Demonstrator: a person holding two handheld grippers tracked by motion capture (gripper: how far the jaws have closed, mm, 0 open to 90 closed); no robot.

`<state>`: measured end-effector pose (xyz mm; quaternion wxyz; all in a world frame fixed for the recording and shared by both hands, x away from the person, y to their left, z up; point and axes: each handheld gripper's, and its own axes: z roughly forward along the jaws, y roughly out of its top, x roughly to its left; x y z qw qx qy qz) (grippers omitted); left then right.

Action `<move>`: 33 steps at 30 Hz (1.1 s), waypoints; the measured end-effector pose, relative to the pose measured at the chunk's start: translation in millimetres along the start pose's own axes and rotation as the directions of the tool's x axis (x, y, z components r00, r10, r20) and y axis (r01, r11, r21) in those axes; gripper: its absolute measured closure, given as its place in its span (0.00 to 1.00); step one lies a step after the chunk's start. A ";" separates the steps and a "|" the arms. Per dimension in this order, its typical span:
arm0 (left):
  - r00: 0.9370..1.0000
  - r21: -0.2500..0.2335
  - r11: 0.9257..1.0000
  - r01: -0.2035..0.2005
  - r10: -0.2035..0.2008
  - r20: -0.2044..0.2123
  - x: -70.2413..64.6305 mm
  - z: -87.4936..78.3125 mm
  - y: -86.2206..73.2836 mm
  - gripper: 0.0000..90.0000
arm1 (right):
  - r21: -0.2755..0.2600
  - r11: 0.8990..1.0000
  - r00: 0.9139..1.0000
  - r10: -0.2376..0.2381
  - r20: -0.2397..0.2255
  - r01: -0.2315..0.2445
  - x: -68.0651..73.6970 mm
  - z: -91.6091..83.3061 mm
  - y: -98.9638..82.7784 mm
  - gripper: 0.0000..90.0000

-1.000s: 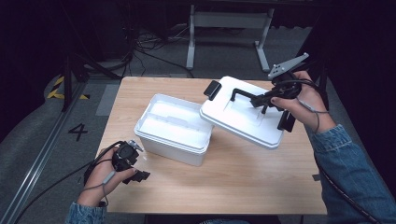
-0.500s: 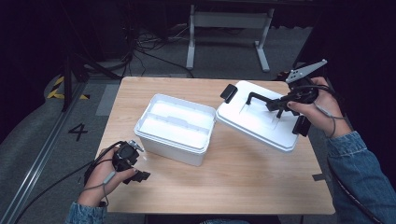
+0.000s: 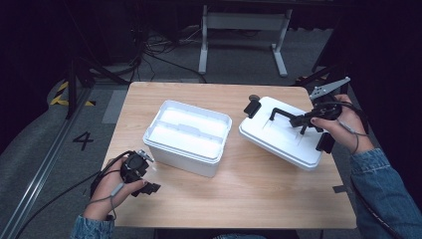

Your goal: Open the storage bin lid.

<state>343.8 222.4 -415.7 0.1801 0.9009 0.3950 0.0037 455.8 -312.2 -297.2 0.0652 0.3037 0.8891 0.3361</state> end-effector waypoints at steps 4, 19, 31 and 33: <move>1.000 0.003 1.000 0.005 -0.005 0.005 -0.4 0.1 -0.1 0.26 | 0.012 1.000 1.000 0.016 -0.007 -0.016 -4.3 9.1 -8.8 0.94; 1.000 0.002 1.000 0.011 -0.011 0.010 0.0 1.1 -0.4 0.26 | 0.048 0.997 0.998 0.061 -0.027 -0.059 -17.4 56.8 -41.3 0.94; 1.000 0.006 1.000 0.010 -0.010 0.009 -0.5 1.9 -0.2 0.25 | 0.060 0.996 0.996 0.076 -0.042 -0.073 -20.5 81.4 -57.3 0.94; 1.000 0.007 1.000 0.007 -0.007 0.008 -0.5 2.3 -0.1 0.25 | 0.058 0.996 0.996 0.076 -0.042 -0.073 -20.8 83.9 -59.3 0.94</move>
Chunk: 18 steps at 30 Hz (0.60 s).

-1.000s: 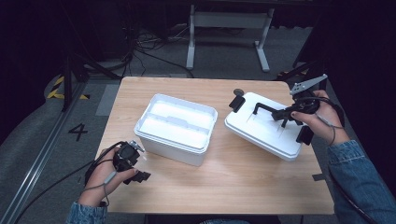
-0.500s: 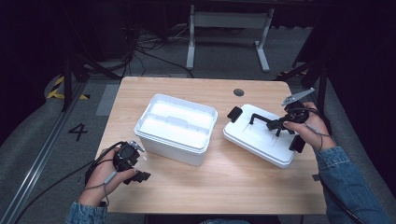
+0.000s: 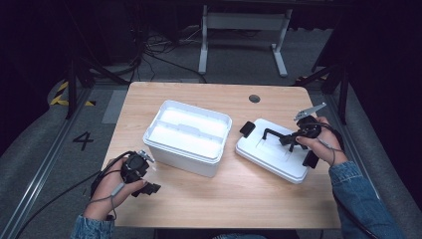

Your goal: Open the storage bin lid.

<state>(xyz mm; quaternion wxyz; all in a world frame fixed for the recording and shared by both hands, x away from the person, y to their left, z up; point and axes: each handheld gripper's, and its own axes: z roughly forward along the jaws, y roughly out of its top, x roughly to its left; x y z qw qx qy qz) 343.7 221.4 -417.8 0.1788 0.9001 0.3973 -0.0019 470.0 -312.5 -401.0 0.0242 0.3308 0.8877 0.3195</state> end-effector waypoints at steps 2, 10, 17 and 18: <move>1.000 0.005 1.000 0.005 -0.005 0.002 -0.4 0.0 -0.1 0.25 | 0.000 1.000 1.000 0.003 -0.003 -0.003 -0.7 2.7 -1.9 0.94; 1.000 0.008 1.000 0.002 -0.002 0.003 -0.3 0.7 0.2 0.25 | 0.005 1.000 0.999 0.024 -0.021 -0.024 -5.3 10.3 -9.3 0.93; 1.000 0.010 1.000 -0.003 0.003 0.006 -0.4 1.6 0.1 0.25 | 0.037 0.998 0.998 0.061 -0.028 -0.060 -11.2 17.8 -16.4 0.92; 1.000 0.009 1.000 0.000 0.000 0.007 -0.5 1.7 0.0 0.25 | 0.035 0.997 0.997 0.066 -0.029 -0.065 -12.3 18.6 -17.2 0.92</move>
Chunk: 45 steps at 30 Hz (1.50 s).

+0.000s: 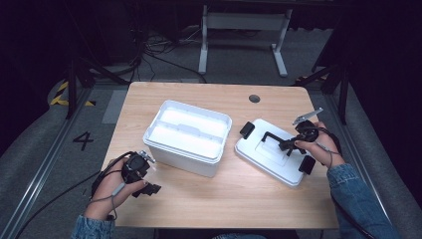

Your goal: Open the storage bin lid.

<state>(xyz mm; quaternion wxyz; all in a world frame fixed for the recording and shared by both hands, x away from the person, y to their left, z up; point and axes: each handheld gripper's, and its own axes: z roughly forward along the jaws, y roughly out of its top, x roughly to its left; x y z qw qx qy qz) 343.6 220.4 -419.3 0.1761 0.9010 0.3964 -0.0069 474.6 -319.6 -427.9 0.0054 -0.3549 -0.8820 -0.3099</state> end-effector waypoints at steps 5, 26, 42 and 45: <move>1.000 0.002 1.000 0.003 -0.003 0.001 1.4 0.0 1.8 0.25 | -0.013 1.000 1.000 0.023 -0.001 -0.023 -4.0 -0.7 0.2 0.88; 1.000 0.002 1.000 -0.003 0.003 -0.007 -0.3 -1.1 -1.2 0.24 | -0.143 0.986 0.992 -0.068 0.110 0.084 37.3 -47.2 8.6 0.57; 1.000 0.001 1.000 0.001 -0.001 -0.006 -1.5 -2.4 -5.9 0.24 | -0.147 0.984 0.995 -0.104 -0.005 0.102 90.1 -47.5 -17.9 0.54; 1.000 0.001 1.000 0.004 -0.004 -0.006 -1.7 -2.2 -5.3 0.24 | -0.140 0.986 0.995 -0.099 -0.027 0.095 97.7 -43.5 -22.8 0.54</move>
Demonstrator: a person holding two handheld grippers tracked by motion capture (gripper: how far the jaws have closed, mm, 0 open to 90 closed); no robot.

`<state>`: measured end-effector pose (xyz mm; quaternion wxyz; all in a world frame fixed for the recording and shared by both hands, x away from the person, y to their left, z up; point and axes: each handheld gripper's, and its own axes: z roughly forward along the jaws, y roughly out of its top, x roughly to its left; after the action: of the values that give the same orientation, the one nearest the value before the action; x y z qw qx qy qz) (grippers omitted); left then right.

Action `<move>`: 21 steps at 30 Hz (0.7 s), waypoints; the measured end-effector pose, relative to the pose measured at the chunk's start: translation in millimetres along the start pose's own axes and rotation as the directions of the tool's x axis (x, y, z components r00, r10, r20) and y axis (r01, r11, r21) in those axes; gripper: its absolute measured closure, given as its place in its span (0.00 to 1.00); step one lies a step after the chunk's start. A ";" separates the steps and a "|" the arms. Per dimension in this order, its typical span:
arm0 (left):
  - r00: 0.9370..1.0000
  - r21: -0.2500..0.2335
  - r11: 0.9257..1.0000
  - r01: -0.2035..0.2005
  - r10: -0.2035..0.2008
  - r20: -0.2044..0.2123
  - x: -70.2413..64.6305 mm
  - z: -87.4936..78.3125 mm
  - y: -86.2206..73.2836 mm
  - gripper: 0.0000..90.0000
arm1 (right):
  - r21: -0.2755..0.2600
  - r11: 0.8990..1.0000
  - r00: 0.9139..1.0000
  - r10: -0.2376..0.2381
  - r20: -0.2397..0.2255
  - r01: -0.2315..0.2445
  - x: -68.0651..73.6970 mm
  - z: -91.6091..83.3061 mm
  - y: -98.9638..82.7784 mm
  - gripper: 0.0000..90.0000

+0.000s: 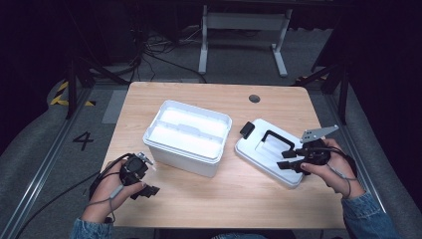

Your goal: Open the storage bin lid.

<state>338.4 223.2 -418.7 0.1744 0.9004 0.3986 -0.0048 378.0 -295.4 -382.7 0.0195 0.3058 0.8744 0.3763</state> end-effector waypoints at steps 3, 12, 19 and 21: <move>1.000 0.002 1.000 -0.007 0.007 0.002 -0.1 0.7 2.0 0.24 | 0.024 1.000 1.000 -0.003 0.003 0.003 7.7 2.7 -3.4 0.54; 1.000 0.003 1.000 -0.008 0.008 0.004 -0.2 0.8 2.7 0.24 | 0.092 0.996 1.000 0.006 0.005 -0.007 26.6 14.7 -14.4 0.53; 1.000 0.006 1.000 -0.015 0.015 0.003 -0.7 1.8 4.2 0.24 | 0.110 0.994 1.000 0.014 0.000 -0.014 29.5 25.0 -21.4 0.53; 1.000 0.006 1.000 -0.017 0.016 0.003 -0.5 1.7 4.4 0.24 | 0.117 0.993 1.000 0.013 -0.005 -0.013 30.0 28.1 -22.9 0.53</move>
<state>341.4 219.6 -418.9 0.1723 0.9041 0.3909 -0.0059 349.2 -272.9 -412.3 -0.0035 0.3110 0.8929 0.3257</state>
